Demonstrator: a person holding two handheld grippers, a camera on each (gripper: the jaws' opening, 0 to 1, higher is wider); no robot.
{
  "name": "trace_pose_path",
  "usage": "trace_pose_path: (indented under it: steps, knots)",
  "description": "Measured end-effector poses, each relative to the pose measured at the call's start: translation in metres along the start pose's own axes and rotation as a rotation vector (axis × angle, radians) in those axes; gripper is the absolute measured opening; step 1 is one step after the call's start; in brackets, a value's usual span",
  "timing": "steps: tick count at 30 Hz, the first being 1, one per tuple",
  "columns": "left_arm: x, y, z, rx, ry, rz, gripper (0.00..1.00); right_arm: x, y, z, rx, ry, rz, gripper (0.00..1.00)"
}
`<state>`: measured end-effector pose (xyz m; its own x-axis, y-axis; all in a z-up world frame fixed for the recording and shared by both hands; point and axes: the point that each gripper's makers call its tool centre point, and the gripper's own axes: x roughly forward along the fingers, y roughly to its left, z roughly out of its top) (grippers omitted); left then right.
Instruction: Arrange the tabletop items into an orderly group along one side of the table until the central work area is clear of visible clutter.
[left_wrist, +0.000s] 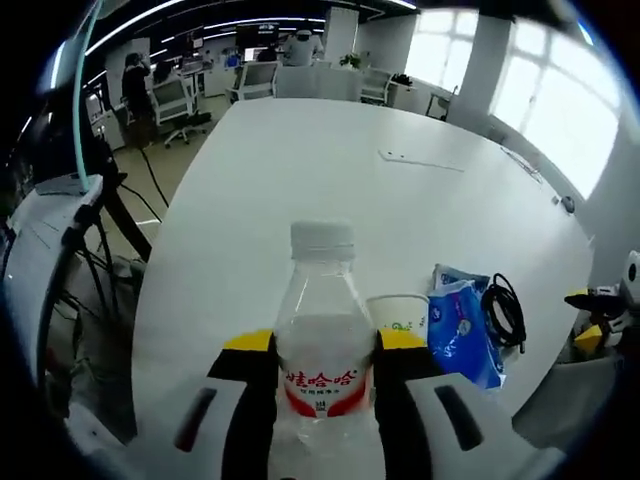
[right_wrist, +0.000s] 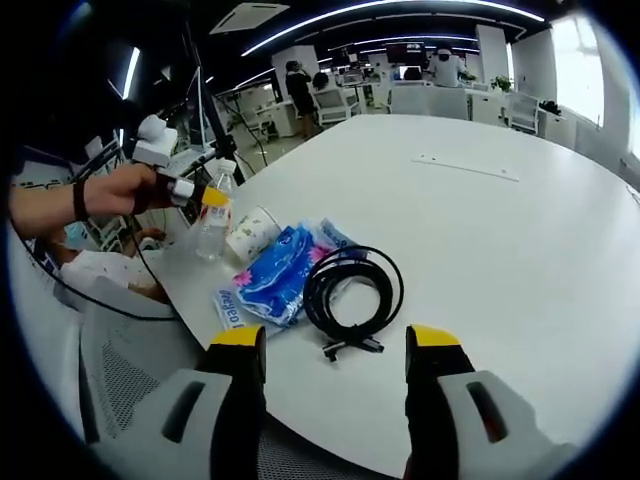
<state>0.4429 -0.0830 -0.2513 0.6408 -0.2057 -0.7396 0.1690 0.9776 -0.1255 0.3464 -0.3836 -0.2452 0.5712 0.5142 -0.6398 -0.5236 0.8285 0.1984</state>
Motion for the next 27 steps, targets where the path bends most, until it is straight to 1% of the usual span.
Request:
trace_pose_path:
  steps: [14, 21, 27]
  knots:
    - [-0.012, 0.002, 0.006, 0.000, -0.053, 0.016, 0.36, 0.003, 0.005, 0.003, -0.008, 0.002, 0.011, 0.55]
    - [-0.018, 0.001, -0.002, -0.006, -0.066, 0.028, 0.36, 0.005, 0.006, 0.003, -0.009, 0.004, 0.017, 0.55]
    - [-0.019, -0.002, -0.007, 0.028, -0.073, 0.044, 0.36, 0.007, 0.008, 0.001, -0.011, 0.010, 0.024, 0.55]
